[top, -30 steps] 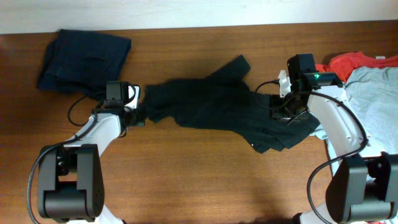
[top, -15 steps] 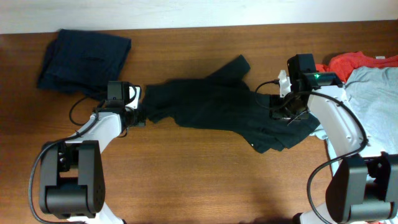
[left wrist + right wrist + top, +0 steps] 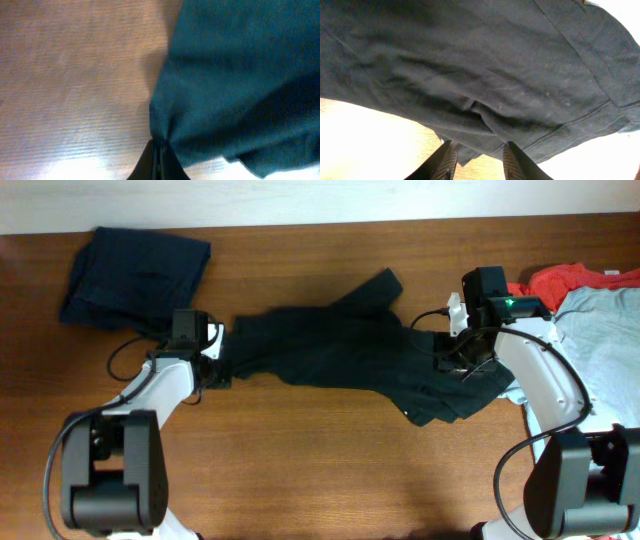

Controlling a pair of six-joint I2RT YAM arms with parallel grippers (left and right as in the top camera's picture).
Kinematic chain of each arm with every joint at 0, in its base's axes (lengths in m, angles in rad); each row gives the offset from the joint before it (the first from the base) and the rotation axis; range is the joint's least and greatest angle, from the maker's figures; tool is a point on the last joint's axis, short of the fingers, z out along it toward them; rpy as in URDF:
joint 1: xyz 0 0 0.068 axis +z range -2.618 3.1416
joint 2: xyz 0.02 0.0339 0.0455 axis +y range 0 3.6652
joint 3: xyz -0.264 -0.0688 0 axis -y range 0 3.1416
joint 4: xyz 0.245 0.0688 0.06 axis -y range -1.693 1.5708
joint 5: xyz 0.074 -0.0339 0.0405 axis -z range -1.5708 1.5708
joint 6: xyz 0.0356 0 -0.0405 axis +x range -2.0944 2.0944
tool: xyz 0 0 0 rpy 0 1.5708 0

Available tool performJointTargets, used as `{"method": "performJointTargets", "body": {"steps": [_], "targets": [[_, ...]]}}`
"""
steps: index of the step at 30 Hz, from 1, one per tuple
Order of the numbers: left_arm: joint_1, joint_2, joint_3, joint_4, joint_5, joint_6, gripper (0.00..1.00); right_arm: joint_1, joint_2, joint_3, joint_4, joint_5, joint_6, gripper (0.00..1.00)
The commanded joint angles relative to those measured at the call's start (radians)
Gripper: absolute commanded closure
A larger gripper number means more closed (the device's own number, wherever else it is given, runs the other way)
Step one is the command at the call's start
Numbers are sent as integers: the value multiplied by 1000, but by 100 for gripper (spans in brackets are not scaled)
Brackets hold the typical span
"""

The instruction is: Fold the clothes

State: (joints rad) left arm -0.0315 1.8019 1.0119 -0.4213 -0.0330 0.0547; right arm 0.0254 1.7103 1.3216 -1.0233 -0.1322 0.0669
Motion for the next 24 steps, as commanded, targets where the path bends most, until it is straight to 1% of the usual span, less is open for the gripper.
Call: {"method": "performJointTargets", "body": {"steps": [1, 8, 10, 13, 15, 21, 24], "targets": [[2, -103, 31, -37, -95, -43, 99, -6, -2, -6, -1, 13, -6, 64], [2, -229, 31, -185, -124, -215, 99, -6, -2, -6, -5, 12, -6, 63], [2, -244, 32, -227, -172, -304, 99, -6, -2, -6, -5, 12, -6, 64], [2, -260, 32, -299, -253, -483, 99, -6, -2, -6, -5, 12, -6, 64], [2, -265, 32, -341, -269, -570, 99, -6, -2, -6, -5, 12, -6, 64], [2, -267, 31, -456, -288, -720, 100, -6, -2, -6, -8, 12, -6, 63], [3, -268, 31, -549, -343, -853, 99, -6, -2, -6, -8, 12, -6, 63]]}}
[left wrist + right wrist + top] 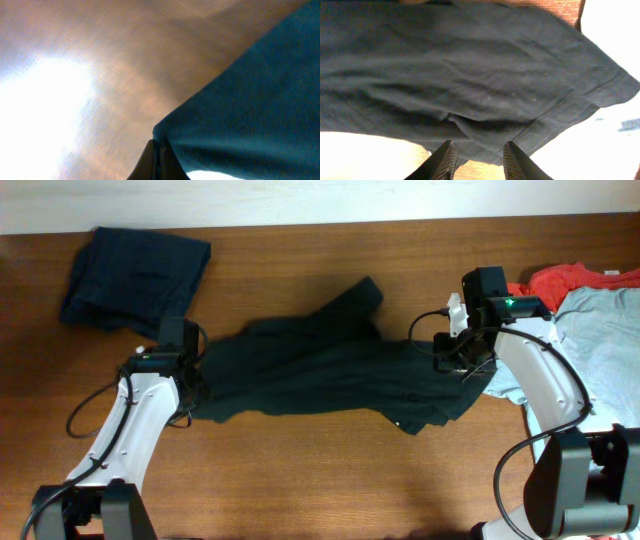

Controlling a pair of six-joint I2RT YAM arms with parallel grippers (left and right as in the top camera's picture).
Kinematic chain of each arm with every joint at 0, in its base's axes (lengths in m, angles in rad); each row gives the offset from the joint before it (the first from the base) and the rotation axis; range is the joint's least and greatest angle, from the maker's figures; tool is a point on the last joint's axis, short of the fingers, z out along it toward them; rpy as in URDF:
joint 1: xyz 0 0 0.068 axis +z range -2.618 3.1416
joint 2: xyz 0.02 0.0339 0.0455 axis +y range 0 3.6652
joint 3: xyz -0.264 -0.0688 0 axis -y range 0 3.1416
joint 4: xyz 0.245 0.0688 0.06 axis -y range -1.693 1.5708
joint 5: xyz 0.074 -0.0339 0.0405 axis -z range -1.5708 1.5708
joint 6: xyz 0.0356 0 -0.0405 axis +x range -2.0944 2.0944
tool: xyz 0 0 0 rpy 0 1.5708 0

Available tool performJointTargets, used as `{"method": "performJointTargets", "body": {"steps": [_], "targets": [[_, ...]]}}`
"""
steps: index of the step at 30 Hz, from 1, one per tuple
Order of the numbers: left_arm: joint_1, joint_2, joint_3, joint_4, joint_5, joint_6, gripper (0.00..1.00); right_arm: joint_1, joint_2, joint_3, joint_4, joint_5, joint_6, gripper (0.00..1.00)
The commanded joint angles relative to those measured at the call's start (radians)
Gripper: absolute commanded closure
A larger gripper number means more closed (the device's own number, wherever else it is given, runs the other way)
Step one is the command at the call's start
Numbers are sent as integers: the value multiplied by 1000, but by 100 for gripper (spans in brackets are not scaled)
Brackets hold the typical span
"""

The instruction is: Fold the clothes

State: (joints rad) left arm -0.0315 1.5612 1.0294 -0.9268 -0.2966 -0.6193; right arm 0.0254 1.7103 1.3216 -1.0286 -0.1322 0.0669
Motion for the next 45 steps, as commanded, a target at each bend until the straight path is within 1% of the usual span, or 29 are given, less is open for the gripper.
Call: {"method": "performJointTargets", "body": {"steps": [1, 3, 6, 13, 14, 15, 16, 19, 21, 22, 24, 26, 27, 28, 29, 30, 31, 32, 34, 36, 37, 38, 39, 42, 45], "targets": [[3, -28, 14, -79, -105, -228, 99, -6, -2, -6, -3, 12, -6, 63], [4, -30, 14, -145, -150, -313, 99, -6, -2, -6, -3, 12, -6, 63], [4, -34, 14, -237, -191, -398, 98, -6, -2, -6, -3, 12, -6, 63], [4, -48, 14, -288, -176, -401, 92, -6, -2, -6, -2, 12, -6, 63], [4, -53, 14, -292, -160, -401, 85, -6, -2, -6, -3, 12, -6, 63], [4, -61, 15, -298, -138, -401, 50, -6, -2, -6, -3, 12, -6, 63], [4, -68, 17, -300, -123, -397, 27, -6, -2, -6, -3, 12, -6, 63], [4, -103, 50, -313, -85, -389, 23, -6, -2, -6, -3, 12, -6, 63], [3, -127, 90, -299, -42, -325, 21, -6, -2, -6, -3, 12, -6, 63], [2, -138, 114, -280, -11, -272, 20, -6, -2, -6, -3, 12, -6, 62], [-5, -156, 149, -206, 58, -145, 20, -6, -2, -6, -7, 12, -5, 63], [-16, -167, 169, -76, 211, 82, 21, -6, -2, -6, -14, 12, 1, 63], [-23, -170, 171, -1, 319, 197, 24, -6, -2, -6, -18, 11, 6, 63], [-29, -169, 170, 61, 416, 281, 32, -6, -2, -6, -22, 12, 15, 63], [-38, -168, 170, 130, 514, 354, 44, -6, -2, -6, -25, 12, 21, 63], [-47, -163, 170, 191, 574, 395, 60, -6, -2, -6, -29, 12, 21, 63], [-58, -159, 170, 259, 610, 426, 70, -6, -2, -6, -31, 12, 21, 62], [-70, -152, 170, 327, 615, 446, 83, -6, -2, -6, -32, 12, 21, 62], [-88, -129, 170, 450, 615, 471, 98, -6, -2, -6, -33, 12, 21, 63], [-105, -90, 170, 556, 618, 472, 100, -6, -2, -6, -33, 12, 21, 63], [-117, -61, 170, 610, 628, 472, 100, -6, -2, -6, -33, 12, 21, 41], [-125, -42, 170, 640, 639, 473, 100, -6, -2, -6, -33, 12, 20, 26], [-135, -11, 171, 679, 658, 473, 100, -6, -2, -6, -33, 12, 20, 1], [-167, 84, 189, 748, 679, 480, 100, -6, -2, -6, -33, 12, 20, 1], [-204, 202, 274, 747, 690, 506, 100, -6, -2, -6, -32, 12, 20, 1]]}}
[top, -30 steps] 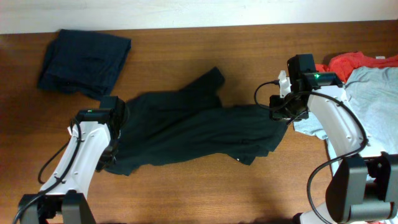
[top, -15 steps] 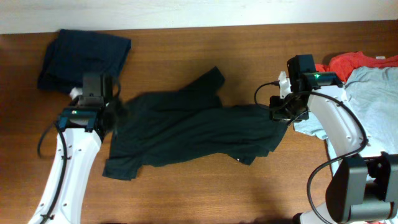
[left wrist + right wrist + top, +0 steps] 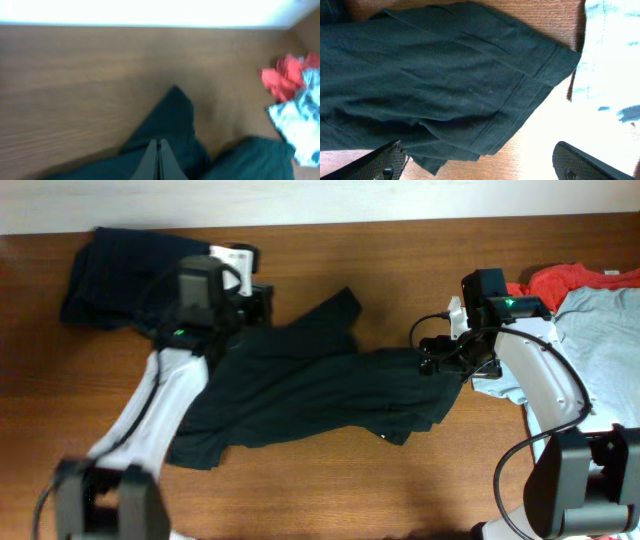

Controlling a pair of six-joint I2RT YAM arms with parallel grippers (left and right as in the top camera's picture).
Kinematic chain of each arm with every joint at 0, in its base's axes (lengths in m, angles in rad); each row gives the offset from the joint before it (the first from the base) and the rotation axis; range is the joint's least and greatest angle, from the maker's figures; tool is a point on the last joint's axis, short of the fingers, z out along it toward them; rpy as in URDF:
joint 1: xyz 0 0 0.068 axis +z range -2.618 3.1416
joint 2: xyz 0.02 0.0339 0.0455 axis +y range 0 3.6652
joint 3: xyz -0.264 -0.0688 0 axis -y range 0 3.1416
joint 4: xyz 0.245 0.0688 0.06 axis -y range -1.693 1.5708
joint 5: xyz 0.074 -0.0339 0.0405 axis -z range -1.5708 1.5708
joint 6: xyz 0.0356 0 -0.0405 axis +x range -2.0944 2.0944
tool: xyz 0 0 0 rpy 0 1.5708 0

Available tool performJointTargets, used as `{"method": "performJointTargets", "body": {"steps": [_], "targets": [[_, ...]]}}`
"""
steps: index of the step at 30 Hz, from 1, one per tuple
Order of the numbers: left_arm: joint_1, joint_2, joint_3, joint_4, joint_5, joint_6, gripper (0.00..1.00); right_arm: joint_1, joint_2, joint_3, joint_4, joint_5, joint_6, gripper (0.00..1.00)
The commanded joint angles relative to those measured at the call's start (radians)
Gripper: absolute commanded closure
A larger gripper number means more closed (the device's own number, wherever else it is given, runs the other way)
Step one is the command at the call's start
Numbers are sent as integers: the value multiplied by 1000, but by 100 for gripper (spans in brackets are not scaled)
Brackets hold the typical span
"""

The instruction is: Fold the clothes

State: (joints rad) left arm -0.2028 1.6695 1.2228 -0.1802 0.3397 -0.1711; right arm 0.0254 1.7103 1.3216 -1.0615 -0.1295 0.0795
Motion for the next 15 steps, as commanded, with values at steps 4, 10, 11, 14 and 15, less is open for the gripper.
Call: {"method": "performJointTargets", "body": {"steps": [4, 10, 11, 14, 15], "targets": [[-85, 250, 274, -99, 72, 122, 100, -6, -2, -6, 3, 9, 8, 1], [-140, 499, 699, -418, -3, 259, 100, -6, -2, -6, 3, 10, 8, 1], [-144, 533, 765, -475, -37, 274, 100, -6, -2, -6, 3, 9, 8, 2], [-153, 627, 956, -620, -103, 309, 100, -6, -2, -6, 3, 10, 8, 2], [-153, 655, 1008, -655, -104, 320, 100, -6, -2, -6, 3, 9, 8, 1]]}}
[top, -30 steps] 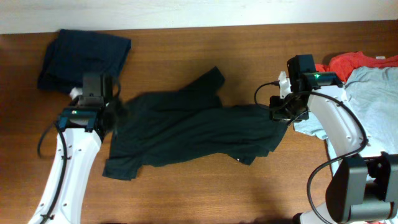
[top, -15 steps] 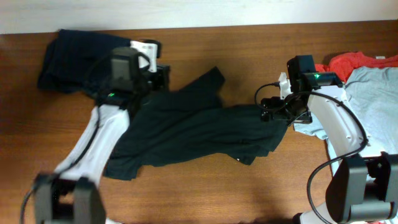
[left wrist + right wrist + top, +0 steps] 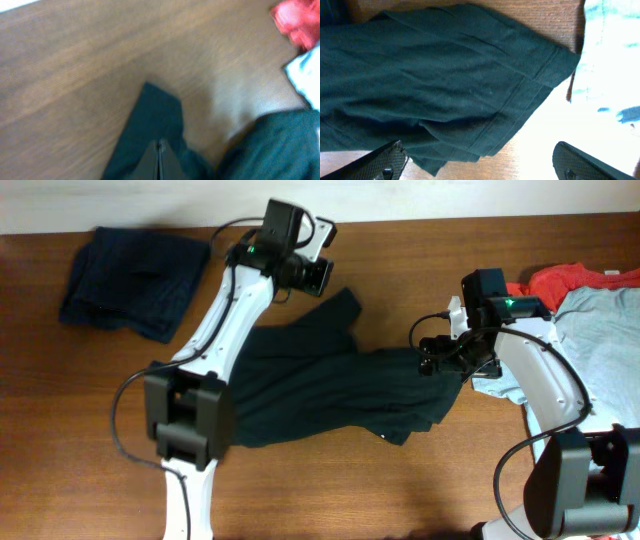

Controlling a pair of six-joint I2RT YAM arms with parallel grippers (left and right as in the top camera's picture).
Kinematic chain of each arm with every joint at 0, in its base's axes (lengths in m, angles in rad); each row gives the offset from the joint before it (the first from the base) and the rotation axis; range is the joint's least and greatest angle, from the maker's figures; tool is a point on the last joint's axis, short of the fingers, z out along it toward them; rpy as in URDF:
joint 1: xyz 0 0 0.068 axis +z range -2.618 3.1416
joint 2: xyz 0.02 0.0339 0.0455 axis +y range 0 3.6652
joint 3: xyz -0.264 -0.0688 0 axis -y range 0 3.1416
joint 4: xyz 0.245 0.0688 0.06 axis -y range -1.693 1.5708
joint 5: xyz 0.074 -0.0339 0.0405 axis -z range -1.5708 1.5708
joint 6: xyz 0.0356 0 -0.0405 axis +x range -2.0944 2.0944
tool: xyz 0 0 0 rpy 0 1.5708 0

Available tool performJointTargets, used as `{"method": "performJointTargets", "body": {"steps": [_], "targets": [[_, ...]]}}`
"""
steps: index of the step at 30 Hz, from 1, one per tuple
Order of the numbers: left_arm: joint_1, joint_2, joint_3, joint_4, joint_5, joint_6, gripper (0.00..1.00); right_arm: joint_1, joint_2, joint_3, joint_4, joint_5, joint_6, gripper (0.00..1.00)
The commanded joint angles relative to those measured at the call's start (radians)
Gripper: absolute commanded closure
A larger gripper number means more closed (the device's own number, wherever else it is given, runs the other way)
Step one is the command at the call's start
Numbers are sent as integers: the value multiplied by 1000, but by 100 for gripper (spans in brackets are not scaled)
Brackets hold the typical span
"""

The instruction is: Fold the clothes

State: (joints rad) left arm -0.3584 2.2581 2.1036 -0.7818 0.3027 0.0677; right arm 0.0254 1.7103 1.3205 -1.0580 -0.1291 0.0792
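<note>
A dark green shirt (image 3: 300, 385) lies spread across the middle of the table, one sleeve (image 3: 340, 305) pointing to the back. My left gripper (image 3: 308, 272) is shut and hovers just behind that sleeve (image 3: 152, 120); its closed fingertips (image 3: 160, 144) hold no cloth. My right gripper (image 3: 452, 362) hangs wide open over the shirt's right hem (image 3: 540, 70), with its fingers (image 3: 387, 160) clear of the fabric.
A folded navy garment (image 3: 135, 275) rests at the back left. At the right edge lies a pile with a red piece (image 3: 570, 280) and a grey shirt (image 3: 600, 340). A white-and-blue cloth (image 3: 610, 55) lies beside the hem.
My left arm has moved right and toward the back, from over the shirt's upper left to behind the sleeve tip. The shirt and the open right gripper are almost unchanged.
My left gripper was first shut on the shirt's left edge, the right one narrowly open over the right end. Then the edge was farther left and forward. Later the edge lay on the table, the left gripper was up at the back, and the right stood wide open.
</note>
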Motion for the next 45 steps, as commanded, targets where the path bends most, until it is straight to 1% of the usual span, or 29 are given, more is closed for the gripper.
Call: {"method": "performJointTargets", "body": {"steps": [1, 3, 14, 17, 22, 36, 45], "targets": [[3, 85, 166, -82, -69, 85, 100, -6, -2, -5, 0, 9, 8, 1], [3, 114, 206, -112, -68, 84, 100, -6, -2, -5, 0, 9, 8, 1], [-20, 240, 205, -130, -68, 85, 100, -6, -2, -5, 0, 9, 8, 1], [-32, 254, 204, -137, -80, 85, 100, -6, -2, -5, 0, 9, 8, 1], [-55, 260, 204, -145, -148, 85, 100, -6, -2, -5, 0, 9, 8, 1], [-92, 275, 184, -172, -155, 85, 100, -6, -2, -5, 0, 9, 8, 2], [-92, 362, 184, -202, -154, 85, 100, -6, -2, -5, 0, 9, 8, 1]]}}
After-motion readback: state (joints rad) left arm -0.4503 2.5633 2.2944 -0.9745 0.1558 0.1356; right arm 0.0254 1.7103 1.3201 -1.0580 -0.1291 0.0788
